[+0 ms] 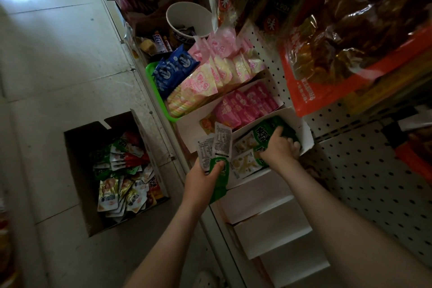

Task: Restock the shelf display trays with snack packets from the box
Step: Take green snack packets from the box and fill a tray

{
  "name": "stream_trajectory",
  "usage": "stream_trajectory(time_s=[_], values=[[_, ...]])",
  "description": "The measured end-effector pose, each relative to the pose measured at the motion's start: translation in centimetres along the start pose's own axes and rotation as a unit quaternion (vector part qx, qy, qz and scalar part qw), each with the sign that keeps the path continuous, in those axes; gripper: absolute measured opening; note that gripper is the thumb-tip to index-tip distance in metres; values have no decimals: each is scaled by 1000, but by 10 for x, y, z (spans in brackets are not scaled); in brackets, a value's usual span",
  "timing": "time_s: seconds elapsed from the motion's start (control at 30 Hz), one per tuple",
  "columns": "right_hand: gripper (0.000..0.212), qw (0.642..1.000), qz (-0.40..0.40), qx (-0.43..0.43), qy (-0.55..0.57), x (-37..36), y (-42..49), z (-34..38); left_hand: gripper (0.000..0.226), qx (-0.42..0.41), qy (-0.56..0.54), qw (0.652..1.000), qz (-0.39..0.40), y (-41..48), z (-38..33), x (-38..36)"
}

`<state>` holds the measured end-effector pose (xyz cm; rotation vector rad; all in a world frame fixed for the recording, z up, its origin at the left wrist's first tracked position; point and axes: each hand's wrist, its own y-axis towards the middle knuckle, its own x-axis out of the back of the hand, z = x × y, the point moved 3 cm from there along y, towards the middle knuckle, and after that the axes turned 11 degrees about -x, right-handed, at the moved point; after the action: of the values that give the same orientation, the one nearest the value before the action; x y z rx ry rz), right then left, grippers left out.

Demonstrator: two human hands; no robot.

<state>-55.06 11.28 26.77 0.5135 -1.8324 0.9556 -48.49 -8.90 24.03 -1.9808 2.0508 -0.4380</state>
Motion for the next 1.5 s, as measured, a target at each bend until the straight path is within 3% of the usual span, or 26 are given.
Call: stream_trajectory(time_s=[0.17, 0.23, 0.3, 0.37, 0.43, 0.53, 0.73, 0.9, 1.0, 1.17, 1.3, 1.5], values=[[96, 999, 37, -25, 22, -9, -7, 10, 39, -4, -5, 1000, 12, 1, 0, 2], [91, 1000, -5, -23, 15, -12, -14, 14, 36, -3, -9, 1000, 11, 1, 1, 2], [82, 994, -97, 45, -10, -14, -21, 23, 34, -1, -13, 1000, 10, 2, 2, 2], [75, 981, -127, 140, -34, -22, -25, 34, 31, 0, -11, 1000, 10, 2, 3, 3], [66, 976, -68, 192, -82, -32, -23, 40, 29, -6, -1, 1000, 11, 2, 3, 3], [57, 972, 19, 166, -163, -42, -14, 36, 28, -3, 0, 1000, 13, 2, 2, 4], [47, 954, -16, 184, -236, -32, -14, 38, 36, 5, 9, 1000, 13, 3, 2, 5], [44, 979, 112, 111, -132, -23, -2, 21, 43, -7, 23, 999, 25, 2, -1, 6], [45, 965, 162, 110, -177, -24, 2, 12, 43, -5, 21, 999, 24, 1, -3, 6], [46, 947, 177, 128, -237, -34, 1, 16, 44, -1, 22, 1000, 15, 0, -5, 3], [35, 965, 147, 137, -169, -40, 0, 21, 41, -3, 12, 1000, 9, -1, -7, 4], [14, 965, 156, 158, 139, -18, -8, 15, 39, -12, 24, 1000, -10, -2, -4, 3]])
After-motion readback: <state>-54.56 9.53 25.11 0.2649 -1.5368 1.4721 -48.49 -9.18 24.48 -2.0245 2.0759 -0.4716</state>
